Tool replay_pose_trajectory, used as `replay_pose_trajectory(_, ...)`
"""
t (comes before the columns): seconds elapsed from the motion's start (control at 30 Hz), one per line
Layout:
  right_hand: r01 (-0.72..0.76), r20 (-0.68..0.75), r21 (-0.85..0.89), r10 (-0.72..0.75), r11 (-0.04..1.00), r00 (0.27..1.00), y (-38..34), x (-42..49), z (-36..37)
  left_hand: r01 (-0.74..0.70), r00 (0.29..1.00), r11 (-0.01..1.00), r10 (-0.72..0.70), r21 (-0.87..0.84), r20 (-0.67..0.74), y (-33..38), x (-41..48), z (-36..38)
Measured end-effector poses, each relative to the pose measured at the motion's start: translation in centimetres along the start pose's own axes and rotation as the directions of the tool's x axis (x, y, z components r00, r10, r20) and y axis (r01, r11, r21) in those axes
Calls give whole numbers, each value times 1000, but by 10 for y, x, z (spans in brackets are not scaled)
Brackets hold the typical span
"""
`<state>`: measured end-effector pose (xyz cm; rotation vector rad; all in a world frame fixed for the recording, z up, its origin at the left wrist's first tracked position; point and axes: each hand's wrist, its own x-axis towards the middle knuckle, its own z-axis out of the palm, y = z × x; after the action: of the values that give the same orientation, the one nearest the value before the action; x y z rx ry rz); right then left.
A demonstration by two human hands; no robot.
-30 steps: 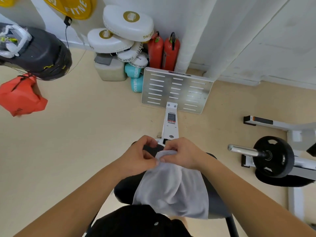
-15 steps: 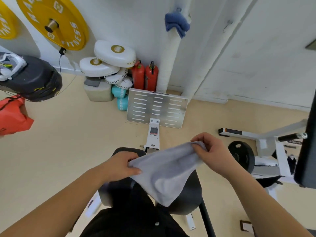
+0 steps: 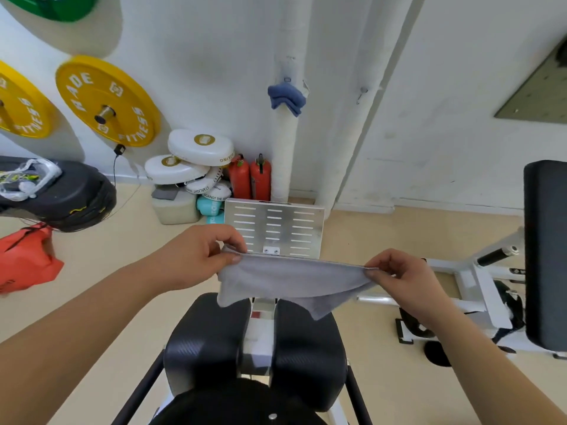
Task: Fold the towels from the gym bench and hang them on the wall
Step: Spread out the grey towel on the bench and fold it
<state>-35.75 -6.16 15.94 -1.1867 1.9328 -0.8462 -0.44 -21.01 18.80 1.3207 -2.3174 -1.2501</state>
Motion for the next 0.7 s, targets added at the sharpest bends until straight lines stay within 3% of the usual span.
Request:
replay_pose_trajectory(0.3,-50,-66,27,51,998,997,3,5,-9,-85,985,987,103,135,-138,18,3,-2)
replay_pose_trajectory(0.57,59,4,-237,-60,970,998,16,18,-4,-221,974,948,204,229,94,14,1,0)
replay_pose_trajectory(0.7,38,33,-175,-33,984,999,17,20,2,-202,979,947,191,250,68,8,3,-2)
